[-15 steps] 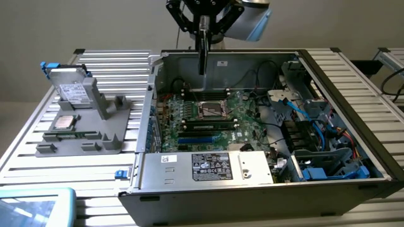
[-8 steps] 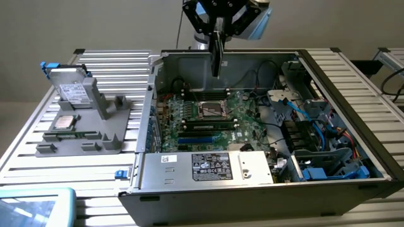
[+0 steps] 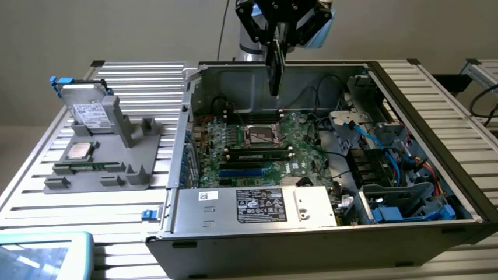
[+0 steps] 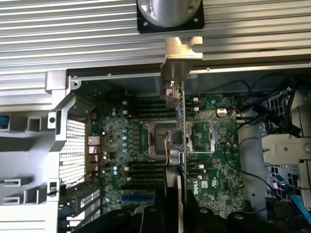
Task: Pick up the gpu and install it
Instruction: 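Pick up the gpu and move the gpu toward the slot, then insert the gpu into the slot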
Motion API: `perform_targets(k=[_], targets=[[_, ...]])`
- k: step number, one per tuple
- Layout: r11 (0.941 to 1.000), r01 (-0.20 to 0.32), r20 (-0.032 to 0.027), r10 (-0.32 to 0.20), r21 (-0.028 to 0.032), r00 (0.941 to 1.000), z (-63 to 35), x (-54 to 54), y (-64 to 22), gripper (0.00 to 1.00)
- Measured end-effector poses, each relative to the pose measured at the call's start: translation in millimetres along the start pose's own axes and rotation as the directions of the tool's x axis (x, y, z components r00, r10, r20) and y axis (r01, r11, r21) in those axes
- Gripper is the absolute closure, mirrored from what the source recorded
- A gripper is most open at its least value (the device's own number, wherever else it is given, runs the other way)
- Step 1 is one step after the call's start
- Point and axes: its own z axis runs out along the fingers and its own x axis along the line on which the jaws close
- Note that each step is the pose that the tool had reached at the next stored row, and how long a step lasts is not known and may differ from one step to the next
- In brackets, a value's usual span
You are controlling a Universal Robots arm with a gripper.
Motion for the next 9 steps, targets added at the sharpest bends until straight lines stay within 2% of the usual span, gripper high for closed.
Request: perform_targets(k=[9], targets=[[1.0000,0.000,0.0000,0.000,-0.0001,1.0000,0.0,0.0,-0.1,0.73]])
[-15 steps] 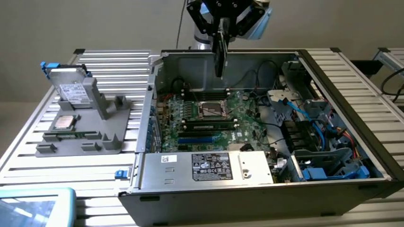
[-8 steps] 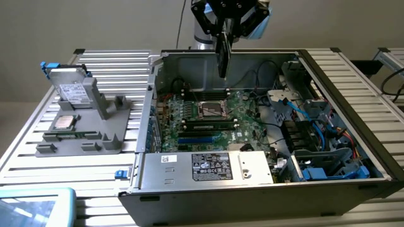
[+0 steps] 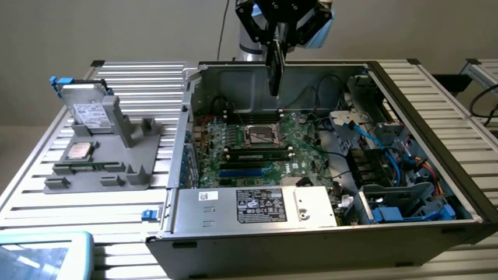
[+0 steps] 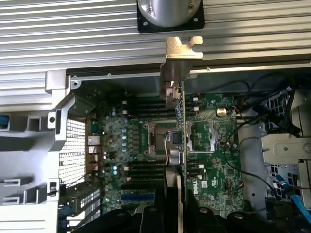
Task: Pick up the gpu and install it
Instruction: 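Insert the gpu into the slot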
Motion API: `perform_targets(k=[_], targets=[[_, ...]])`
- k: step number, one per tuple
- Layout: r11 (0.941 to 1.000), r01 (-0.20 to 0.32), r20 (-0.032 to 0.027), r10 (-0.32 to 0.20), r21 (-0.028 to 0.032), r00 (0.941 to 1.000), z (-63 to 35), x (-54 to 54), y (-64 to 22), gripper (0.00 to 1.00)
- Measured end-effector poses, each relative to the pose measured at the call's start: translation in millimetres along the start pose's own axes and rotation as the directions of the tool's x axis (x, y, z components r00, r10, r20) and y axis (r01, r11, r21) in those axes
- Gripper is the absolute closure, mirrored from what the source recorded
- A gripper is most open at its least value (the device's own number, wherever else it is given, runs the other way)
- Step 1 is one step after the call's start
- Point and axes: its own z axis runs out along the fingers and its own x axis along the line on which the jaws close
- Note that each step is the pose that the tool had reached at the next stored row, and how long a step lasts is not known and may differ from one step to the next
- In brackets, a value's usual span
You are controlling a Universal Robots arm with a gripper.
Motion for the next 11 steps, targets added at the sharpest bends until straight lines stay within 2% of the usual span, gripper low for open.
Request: perform_targets(k=[11], targets=[[1.0000,0.001,-0.0001,-0.001,0.0001,1.0000,0.0,0.0,-0.1,0.73]])
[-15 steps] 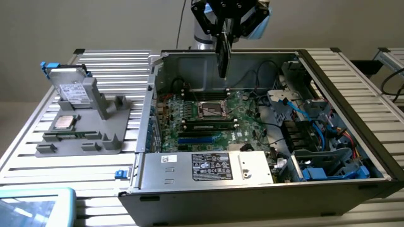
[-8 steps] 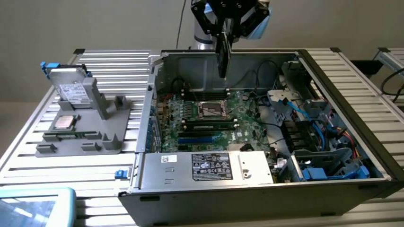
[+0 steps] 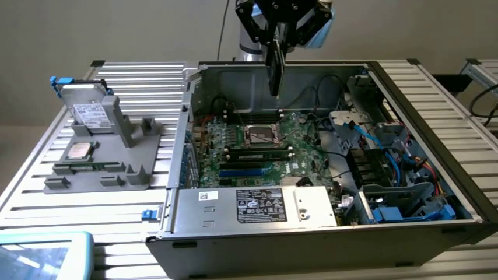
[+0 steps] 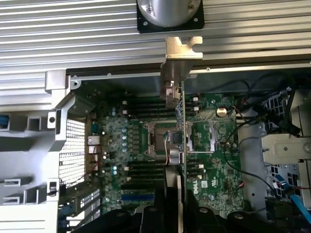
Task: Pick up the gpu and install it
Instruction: 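Insert the gpu into the slot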
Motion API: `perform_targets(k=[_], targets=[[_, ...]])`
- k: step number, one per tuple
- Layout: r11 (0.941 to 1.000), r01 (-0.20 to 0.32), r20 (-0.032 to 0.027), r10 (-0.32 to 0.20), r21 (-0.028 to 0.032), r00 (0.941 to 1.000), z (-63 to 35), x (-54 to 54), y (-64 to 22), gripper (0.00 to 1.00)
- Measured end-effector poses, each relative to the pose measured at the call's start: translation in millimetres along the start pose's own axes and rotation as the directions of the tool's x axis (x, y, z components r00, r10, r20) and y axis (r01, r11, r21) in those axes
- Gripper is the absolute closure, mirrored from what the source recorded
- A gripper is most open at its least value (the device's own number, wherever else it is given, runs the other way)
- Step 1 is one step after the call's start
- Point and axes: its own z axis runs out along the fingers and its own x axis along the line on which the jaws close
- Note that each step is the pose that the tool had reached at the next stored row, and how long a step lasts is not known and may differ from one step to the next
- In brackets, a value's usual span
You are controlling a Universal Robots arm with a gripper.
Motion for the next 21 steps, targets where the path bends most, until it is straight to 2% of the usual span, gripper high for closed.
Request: perform_targets(k=[5,8,11,16,21], targets=[[0.9967,0.081,-0.0110,-0.081,-0.0081,0.9967,0.0,0.0,0.0,0.73],[0.9910,0.134,-0.0179,-0.134,-0.0122,0.9909,0.0,0.0,0.0,0.73],[0.9823,0.187,-0.0249,-0.187,-0.0142,0.9820,0.0,0.0,0.0,0.73],[0.9612,0.275,-0.0369,-0.276,-0.0154,0.9605,0.0,0.0,0.0,0.73],[0.9327,0.360,-0.0484,-0.361,-0.0174,0.9314,0.0,0.0,0.0,0.73]])
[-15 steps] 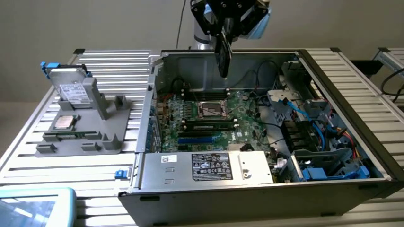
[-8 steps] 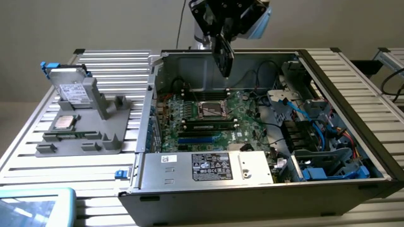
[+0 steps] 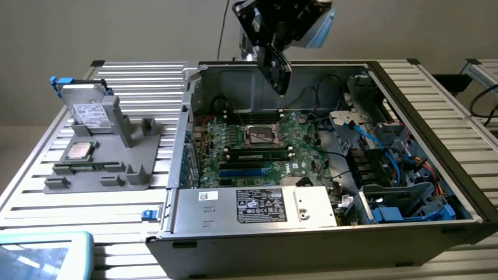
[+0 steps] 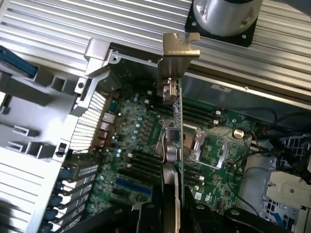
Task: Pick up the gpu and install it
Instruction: 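Insert the gpu into the slot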
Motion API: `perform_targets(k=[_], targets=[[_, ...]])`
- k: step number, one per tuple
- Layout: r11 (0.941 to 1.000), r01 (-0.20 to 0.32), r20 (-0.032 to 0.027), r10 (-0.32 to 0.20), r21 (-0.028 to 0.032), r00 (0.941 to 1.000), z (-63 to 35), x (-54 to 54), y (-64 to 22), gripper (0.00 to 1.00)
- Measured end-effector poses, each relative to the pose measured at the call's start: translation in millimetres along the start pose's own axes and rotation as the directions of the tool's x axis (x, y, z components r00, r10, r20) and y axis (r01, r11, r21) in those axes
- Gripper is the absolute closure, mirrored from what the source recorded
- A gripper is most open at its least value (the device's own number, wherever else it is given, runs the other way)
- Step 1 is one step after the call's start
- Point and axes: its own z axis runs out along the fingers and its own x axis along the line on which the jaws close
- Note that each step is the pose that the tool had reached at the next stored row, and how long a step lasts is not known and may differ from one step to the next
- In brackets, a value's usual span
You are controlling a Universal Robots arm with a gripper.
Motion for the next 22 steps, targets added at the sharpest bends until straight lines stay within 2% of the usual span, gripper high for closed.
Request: perform_targets(k=[3,6,11,14,17,22], targets=[[0.9986,0.053,-0.0052,-0.053,-0.0002,0.9986,0.0,0.0,0.1,0.73],[0.9941,0.109,-0.0076,-0.109,0.0022,0.9941,0.0,0.0,0.0,0.73],[0.9798,0.200,-0.0067,-0.200,0.0091,0.9798,0.0,-0.1,0.0,0.73],[0.9673,0.253,-0.0080,-0.253,0.0129,0.9674,0.0,0.0,0.0,0.73],[0.9522,0.305,-0.0109,-0.305,0.0161,0.9523,0.0,0.0,0.0,0.73],[0.9200,0.391,-0.0166,-0.391,0.0206,0.9202,0.0,0.0,0.0,0.73]])
